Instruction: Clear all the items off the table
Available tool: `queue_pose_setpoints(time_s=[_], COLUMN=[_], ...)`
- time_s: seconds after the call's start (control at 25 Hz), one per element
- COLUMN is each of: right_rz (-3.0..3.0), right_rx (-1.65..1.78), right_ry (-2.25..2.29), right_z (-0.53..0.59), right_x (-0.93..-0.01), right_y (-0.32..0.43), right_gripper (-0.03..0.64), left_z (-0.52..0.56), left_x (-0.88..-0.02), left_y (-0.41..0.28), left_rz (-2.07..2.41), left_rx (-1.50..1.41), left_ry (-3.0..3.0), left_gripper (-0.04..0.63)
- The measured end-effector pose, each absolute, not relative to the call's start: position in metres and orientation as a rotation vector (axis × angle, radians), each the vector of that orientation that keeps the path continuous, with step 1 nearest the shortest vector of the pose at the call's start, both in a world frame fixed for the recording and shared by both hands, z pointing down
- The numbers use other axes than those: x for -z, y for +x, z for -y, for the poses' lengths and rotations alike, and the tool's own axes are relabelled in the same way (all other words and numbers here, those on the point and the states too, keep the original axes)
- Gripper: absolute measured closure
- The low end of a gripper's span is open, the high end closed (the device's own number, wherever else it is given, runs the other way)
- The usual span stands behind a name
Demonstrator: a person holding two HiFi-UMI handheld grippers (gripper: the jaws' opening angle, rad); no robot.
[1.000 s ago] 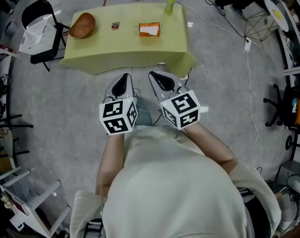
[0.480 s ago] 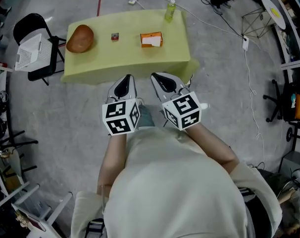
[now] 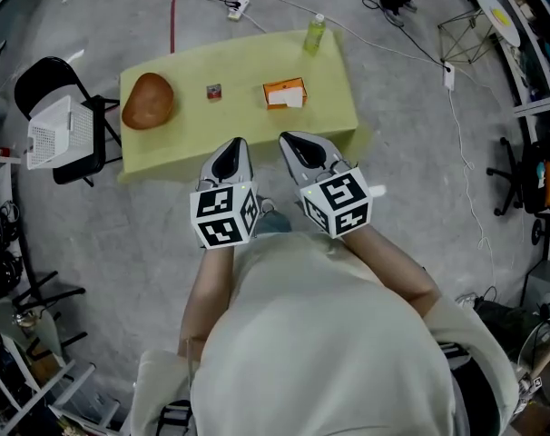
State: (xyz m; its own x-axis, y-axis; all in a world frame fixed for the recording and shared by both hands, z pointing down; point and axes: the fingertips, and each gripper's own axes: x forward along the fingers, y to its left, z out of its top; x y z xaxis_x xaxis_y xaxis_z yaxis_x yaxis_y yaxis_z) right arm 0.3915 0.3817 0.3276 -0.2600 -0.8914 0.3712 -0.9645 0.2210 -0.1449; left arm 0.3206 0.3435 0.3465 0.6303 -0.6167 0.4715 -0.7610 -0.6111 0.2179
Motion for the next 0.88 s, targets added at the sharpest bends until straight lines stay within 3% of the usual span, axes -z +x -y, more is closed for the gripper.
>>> queue_pose_setpoints(time_s=[0.88], right_rz=[2.119], right_rx=[-0.636], right_ry=[1.897], right_z=[-0.306], right_x=[-0.362], right_y=[0.452], right_gripper=[0.62], left_z=[-0.256], left_x=[-0.379], left_y=[0.362], left_rz=[0.972], left_rx=[-0.557], left_ry=[2.434], left_gripper=[0.586])
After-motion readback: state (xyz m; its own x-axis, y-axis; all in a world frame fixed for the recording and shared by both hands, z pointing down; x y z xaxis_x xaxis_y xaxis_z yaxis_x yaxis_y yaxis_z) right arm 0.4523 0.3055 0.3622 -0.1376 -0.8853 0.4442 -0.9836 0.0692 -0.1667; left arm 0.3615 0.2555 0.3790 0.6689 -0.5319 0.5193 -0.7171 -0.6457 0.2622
